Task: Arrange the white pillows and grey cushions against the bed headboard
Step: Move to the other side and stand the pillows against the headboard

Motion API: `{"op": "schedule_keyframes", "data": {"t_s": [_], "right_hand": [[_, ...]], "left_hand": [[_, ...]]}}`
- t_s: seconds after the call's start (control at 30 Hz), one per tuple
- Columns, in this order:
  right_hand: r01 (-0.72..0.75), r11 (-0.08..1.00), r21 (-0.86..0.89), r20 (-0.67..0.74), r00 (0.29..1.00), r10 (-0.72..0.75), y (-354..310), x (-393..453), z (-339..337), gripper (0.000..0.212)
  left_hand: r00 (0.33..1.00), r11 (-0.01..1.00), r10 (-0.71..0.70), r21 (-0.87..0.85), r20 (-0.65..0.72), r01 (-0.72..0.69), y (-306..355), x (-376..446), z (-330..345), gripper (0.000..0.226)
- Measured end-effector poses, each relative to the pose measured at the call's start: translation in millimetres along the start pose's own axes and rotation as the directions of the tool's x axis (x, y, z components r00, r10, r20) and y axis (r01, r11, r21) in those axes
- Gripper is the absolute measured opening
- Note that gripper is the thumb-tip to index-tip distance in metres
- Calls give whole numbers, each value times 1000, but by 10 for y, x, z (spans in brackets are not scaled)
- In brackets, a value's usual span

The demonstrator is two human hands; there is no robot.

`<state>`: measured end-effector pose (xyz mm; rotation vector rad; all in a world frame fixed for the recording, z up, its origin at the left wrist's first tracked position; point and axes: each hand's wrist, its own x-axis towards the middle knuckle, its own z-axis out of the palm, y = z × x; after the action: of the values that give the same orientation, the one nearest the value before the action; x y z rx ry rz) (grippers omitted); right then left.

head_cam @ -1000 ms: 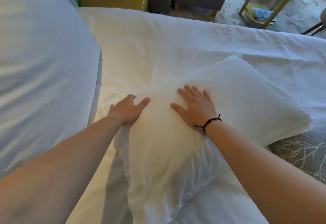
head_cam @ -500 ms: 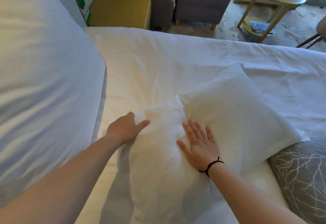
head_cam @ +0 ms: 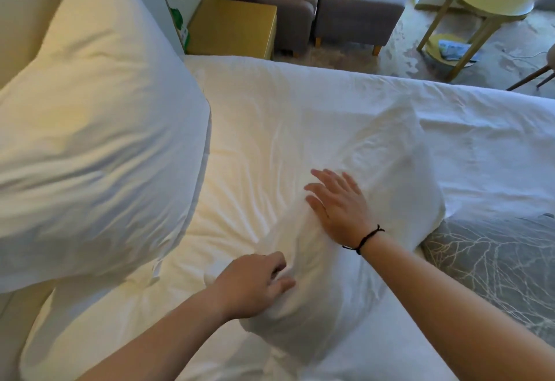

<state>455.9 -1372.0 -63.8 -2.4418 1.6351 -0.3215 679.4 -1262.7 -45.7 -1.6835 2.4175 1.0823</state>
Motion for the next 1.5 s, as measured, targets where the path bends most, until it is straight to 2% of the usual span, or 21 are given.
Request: {"op": "schedule_keyframes", "data": {"t_s": [0.07,0.13,0.17,0.2,0.3,0.37,0.5,0.53,0.57,0.63,0.67,0.73,0.87,0.93,1.03,1.13,1.27,1.33,1.37,1.43,1.5], "right_hand": [[72,996,-49,289,956,-55,49,117,-57,64],[73,992,-106,527,850,-6,154,131,-89,76],[71,989,-130,566,825,15,208,103,-100,80],[72,987,-144,556,831,21,261,60,-101,84],[110,983,-149,499,866,-22,355,-62,-115,99],[169,976,-136,540,839,-70,405,-105,-164,105],[272,947,-171,696,714,-79,446,-102,-291,111],[296,936,-190,720,691,-72,440,-91,-300,102],[322,923,-212,724,686,-73,419,-85,-306,84],[355,899,-258,675,732,-95,361,-91,-287,47],[357,889,-285,630,769,-107,339,-103,-265,40],[322,893,-314,526,842,-118,314,-118,-217,41],[203,939,-277,304,946,-114,271,26,-293,49],[177,957,-229,225,966,-124,219,193,-425,53],[184,971,-152,126,978,-165,-16,601,-674,52],[220,972,-80,102,972,-212,-514,1136,-862,51],[321,947,-37,106,943,-315,-1436,1798,-752,42],[312,949,-35,139,942,-305,-1932,2006,-556,38],[277,961,-25,169,948,-269,-2165,2049,-410,35],[174,983,50,276,944,-181,-2570,1975,-42,40],[76,990,121,389,914,-118,-2890,1699,371,67]], "left_hand": [[996,990,-59,-120,61,66,147,-136,71,43],[986,965,-165,-203,21,165,227,-224,139,44],[975,952,-221,-217,-9,214,249,-263,187,44],[962,944,-270,-208,-34,257,258,-300,243,46],[917,915,-395,-112,-61,387,218,-381,384,77],[887,889,-458,-42,-59,456,147,-408,428,85],[904,903,-420,64,-73,425,73,-407,458,53],[915,914,-394,66,-91,400,90,-398,447,45],[921,923,-373,61,-113,381,113,-388,423,39],[924,934,-343,40,-168,354,134,-372,340,31],[923,940,-329,29,-200,341,128,-364,286,26],[918,947,-303,24,-258,319,112,-363,167,19],[896,964,-258,-35,-360,264,109,-366,-4,28],[869,957,-268,-222,-416,188,125,-355,-120,32],[790,867,-341,-496,-510,54,94,-390,-416,34],[708,811,-398,-584,-584,-26,-139,-505,-765,37],[624,781,-429,-616,-653,-107,-738,-857,-996,27],[572,817,-466,-576,-675,-15,-1123,-1068,-942,32],[556,840,-488,-534,-672,92,-1329,-1158,-891,31],[592,811,-583,-444,-556,382,-1679,-1293,-781,29],[657,739,-672,-358,-341,570,-1871,-1342,-671,46]]}}
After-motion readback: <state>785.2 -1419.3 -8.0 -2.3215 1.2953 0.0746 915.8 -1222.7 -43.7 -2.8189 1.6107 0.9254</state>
